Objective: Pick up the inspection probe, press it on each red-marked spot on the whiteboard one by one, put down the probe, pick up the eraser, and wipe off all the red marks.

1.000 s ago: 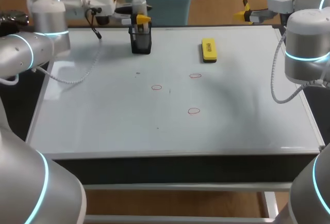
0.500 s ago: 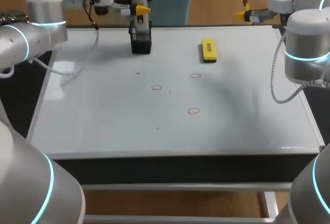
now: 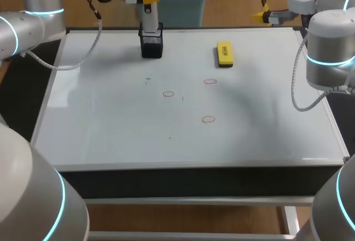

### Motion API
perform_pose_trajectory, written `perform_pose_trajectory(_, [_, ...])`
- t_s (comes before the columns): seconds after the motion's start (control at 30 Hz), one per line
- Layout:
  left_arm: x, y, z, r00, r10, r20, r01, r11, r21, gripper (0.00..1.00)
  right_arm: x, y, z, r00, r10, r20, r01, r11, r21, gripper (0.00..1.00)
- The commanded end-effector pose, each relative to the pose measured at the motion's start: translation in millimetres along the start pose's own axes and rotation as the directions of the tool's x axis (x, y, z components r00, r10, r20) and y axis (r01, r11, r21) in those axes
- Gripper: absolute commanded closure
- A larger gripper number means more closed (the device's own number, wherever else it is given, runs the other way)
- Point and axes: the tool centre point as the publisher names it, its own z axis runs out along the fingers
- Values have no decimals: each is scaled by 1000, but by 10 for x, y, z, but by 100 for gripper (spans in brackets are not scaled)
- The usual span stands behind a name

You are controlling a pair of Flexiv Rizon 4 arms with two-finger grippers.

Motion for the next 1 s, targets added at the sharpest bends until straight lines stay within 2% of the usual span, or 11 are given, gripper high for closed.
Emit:
perform_pose_trajectory(0.03, [173,-123,-62,991,16,135,-11,999,-39,100,-6,0,1,1000,0,-1,0,1000,0,0])
perform_pose_trajectory(0.17, [267,-174,-148,986,28,162,-23,999,-35,100,-6,0,1,1000,0,-1,0,1000,0,0])
perform_pose_trajectory(0.43, [510,-139,-377,970,33,241,-23,999,-42,100,-6,0,1,1000,0,-1,0,1000,0,0])
perform_pose_trajectory(0.77, [821,46,-679,936,39,349,-34,999,-22,100,-6,0,1,1000,0,-1,0,1000,0,0])
perform_pose_trajectory(1.0, [953,202,-838,916,35,401,-32,999,-12,100,-6,0,1,1000,0,-1,0,1000,0,0])
